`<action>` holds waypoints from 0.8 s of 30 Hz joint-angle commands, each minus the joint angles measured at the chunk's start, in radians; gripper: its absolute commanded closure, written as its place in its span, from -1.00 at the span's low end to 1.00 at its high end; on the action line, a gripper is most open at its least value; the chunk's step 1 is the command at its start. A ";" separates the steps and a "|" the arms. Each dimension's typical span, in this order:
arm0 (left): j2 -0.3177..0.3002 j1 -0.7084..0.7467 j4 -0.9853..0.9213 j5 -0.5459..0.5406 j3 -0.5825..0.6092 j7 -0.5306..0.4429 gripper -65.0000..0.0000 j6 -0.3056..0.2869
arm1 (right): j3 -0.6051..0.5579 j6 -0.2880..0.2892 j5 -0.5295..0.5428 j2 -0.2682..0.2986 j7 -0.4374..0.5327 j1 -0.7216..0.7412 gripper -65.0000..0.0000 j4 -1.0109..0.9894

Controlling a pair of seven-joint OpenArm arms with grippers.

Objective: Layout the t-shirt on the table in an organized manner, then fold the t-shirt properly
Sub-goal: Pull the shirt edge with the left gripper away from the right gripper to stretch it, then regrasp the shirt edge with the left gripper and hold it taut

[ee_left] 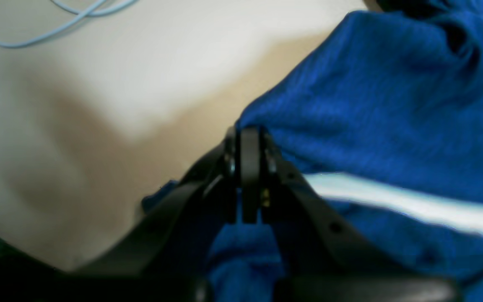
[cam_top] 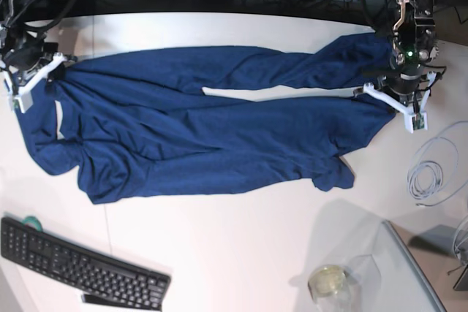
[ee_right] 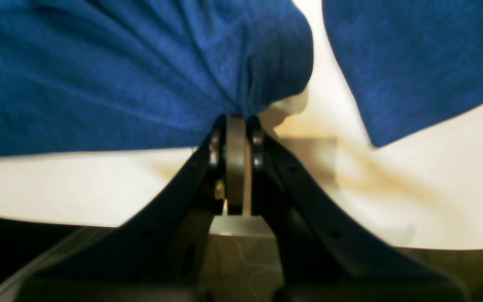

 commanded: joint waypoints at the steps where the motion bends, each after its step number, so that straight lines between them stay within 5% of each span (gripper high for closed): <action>1: -0.014 -0.039 -0.004 0.003 -0.005 -0.023 1.00 0.007 | -0.002 0.002 0.008 0.016 0.012 0.021 0.99 0.017; 9: 0.029 -0.289 -0.245 0.007 0.002 -0.023 1.00 0.007 | -0.004 -0.024 -0.059 0.035 0.004 0.136 0.99 -0.006; 14: 0.041 -0.422 -0.472 0.009 0.107 -0.031 1.00 0.007 | -0.004 -0.021 -0.139 0.037 0.014 0.201 0.99 -0.127; 24: 0.043 -0.457 -0.571 0.007 0.139 -0.137 1.00 0.007 | -0.004 -0.019 -0.144 0.035 0.014 0.201 1.00 -0.147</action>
